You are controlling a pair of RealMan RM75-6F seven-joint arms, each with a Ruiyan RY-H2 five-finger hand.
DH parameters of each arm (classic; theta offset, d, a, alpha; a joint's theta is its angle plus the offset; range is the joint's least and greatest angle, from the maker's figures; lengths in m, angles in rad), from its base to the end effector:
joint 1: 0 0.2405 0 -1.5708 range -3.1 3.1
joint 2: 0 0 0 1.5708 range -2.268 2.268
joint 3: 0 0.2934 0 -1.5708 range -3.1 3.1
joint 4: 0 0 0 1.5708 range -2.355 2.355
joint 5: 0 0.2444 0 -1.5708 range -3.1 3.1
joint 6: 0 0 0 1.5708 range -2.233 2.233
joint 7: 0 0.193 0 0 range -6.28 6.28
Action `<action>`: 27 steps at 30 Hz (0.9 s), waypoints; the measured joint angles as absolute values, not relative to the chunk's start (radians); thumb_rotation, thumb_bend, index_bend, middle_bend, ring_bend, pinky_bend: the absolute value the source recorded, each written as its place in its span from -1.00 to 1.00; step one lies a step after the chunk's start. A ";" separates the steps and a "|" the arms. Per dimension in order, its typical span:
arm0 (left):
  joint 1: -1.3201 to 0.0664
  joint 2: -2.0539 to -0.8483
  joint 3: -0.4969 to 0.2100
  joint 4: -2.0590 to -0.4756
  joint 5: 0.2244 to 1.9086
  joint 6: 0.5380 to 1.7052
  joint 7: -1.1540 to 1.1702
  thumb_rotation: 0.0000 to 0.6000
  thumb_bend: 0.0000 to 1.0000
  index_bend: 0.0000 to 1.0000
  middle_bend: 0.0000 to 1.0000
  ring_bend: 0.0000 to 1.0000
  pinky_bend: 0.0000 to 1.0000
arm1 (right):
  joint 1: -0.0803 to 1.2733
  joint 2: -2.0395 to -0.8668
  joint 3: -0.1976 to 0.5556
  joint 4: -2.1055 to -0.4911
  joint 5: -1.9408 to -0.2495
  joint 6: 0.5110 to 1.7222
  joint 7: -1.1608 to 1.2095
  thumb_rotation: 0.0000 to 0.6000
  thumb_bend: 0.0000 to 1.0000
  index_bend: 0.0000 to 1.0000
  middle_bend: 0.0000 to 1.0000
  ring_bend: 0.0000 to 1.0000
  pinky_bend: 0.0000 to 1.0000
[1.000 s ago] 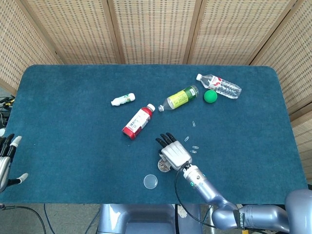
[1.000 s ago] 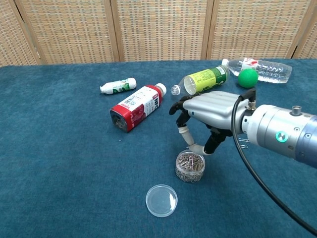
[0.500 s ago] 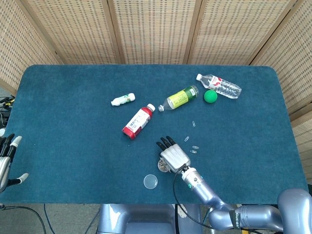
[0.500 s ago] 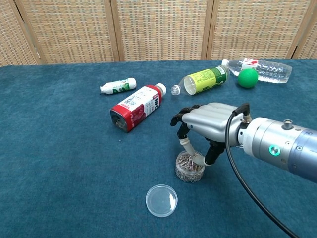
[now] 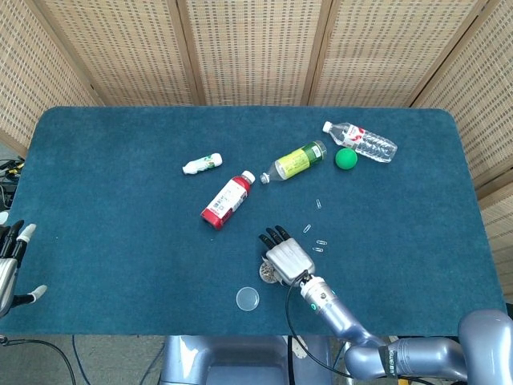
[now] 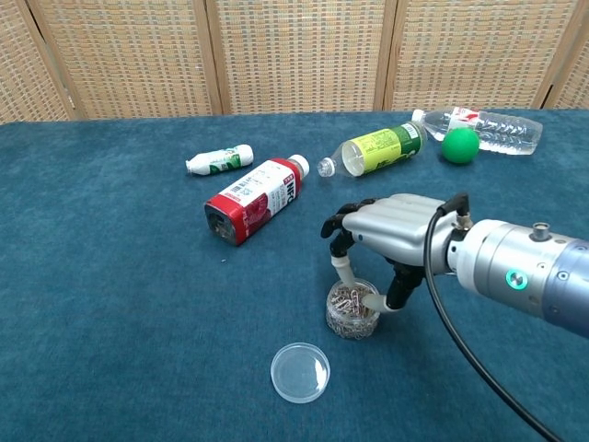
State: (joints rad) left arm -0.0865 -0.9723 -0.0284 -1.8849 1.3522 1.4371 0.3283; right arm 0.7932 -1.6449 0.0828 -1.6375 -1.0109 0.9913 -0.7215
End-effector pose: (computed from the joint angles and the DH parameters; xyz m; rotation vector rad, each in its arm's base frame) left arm -0.3368 0.2242 0.1626 -1.4035 -0.8739 -0.6344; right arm -0.1129 -0.3509 -0.1274 2.1183 -0.7787 0.7824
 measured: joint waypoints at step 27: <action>-0.089 -0.977 -0.026 -1.887 1.351 1.436 0.339 1.00 -1.00 -1.00 -1.00 -1.00 -1.00 | 0.754 -1.520 0.145 -1.551 -0.919 0.997 -0.576 1.00 -0.44 -0.11 -0.77 -1.00 -0.88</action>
